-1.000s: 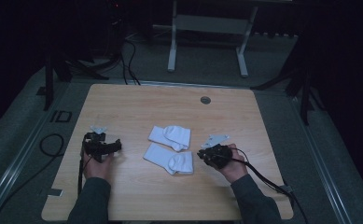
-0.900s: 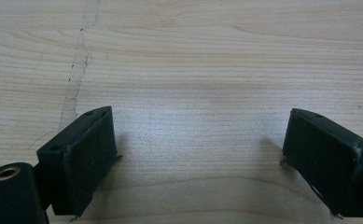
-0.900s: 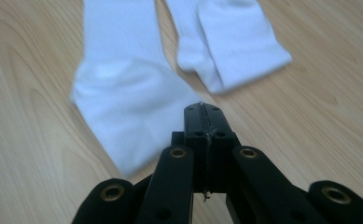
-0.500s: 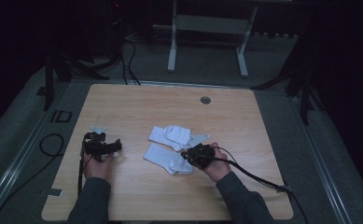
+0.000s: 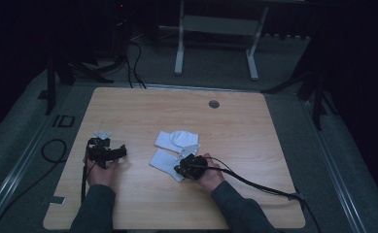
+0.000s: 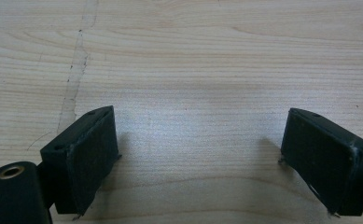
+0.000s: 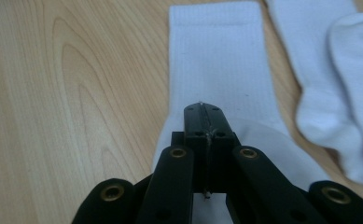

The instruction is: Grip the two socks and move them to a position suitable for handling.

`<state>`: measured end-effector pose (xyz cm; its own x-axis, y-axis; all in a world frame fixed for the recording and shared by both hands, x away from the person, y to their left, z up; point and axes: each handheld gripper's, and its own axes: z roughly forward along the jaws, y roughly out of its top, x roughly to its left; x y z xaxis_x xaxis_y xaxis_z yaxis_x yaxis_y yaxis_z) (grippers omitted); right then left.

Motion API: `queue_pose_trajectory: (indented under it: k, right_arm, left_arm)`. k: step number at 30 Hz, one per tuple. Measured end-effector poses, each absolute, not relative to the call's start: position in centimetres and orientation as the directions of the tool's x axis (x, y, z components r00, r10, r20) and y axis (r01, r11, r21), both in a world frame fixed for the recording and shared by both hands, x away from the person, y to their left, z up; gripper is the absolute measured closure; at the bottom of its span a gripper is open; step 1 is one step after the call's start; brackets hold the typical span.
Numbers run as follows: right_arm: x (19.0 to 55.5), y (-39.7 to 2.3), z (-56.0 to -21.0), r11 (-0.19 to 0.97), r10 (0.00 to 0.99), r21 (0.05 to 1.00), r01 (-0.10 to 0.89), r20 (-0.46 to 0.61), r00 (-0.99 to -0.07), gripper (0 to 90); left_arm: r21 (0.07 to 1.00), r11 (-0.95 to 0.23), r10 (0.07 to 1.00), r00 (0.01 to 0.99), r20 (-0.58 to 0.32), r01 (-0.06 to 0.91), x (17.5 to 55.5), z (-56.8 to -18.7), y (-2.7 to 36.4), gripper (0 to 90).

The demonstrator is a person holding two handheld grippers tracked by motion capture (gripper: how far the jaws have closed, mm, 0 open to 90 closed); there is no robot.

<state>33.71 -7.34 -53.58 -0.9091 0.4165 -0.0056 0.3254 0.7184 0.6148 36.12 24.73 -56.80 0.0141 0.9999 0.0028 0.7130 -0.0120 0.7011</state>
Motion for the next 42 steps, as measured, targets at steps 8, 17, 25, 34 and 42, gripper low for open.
queue_pose_trajectory:
  k: [8, 17, 25, 34, 42]
  right_arm:
    - [33.3, -7.2, -54.4, 0.764, 0.352, 0.577, 0.290, 0.005, -0.936, 89.7]
    - [32.7, -7.4, -54.0, 0.797, 0.288, 0.556, 0.236, -0.007, -0.957, 82.6]
    - [32.4, -7.9, -52.6, 0.776, 0.318, 0.583, 0.238, -0.036, -0.947, 76.0]
    - [32.0, -7.9, -52.5, 0.787, 0.314, 0.568, 0.242, -0.030, -0.949, 66.9]
    - [31.6, -7.7, -53.0, 0.802, 0.301, 0.554, 0.225, -0.050, -0.952, 61.4]
  left_arm:
    - [0.701, -0.011, 1.000, 0.014, 0.002, 0.713, 36.1, -56.8, 24.7, 10.8]
    - [0.701, -0.012, 1.000, 0.014, 0.003, 0.714, 36.1, -56.8, 24.7, 10.8]
    - [0.702, -0.008, 1.000, 0.010, 0.002, 0.712, 36.1, -56.8, 24.7, 11.1]
    - [0.702, -0.027, 0.999, 0.036, 0.002, 0.712, 35.2, -56.2, 24.4, 39.0]
    - [0.697, -0.054, 0.997, 0.083, -0.008, 0.715, 34.7, -55.9, 24.0, 69.5]
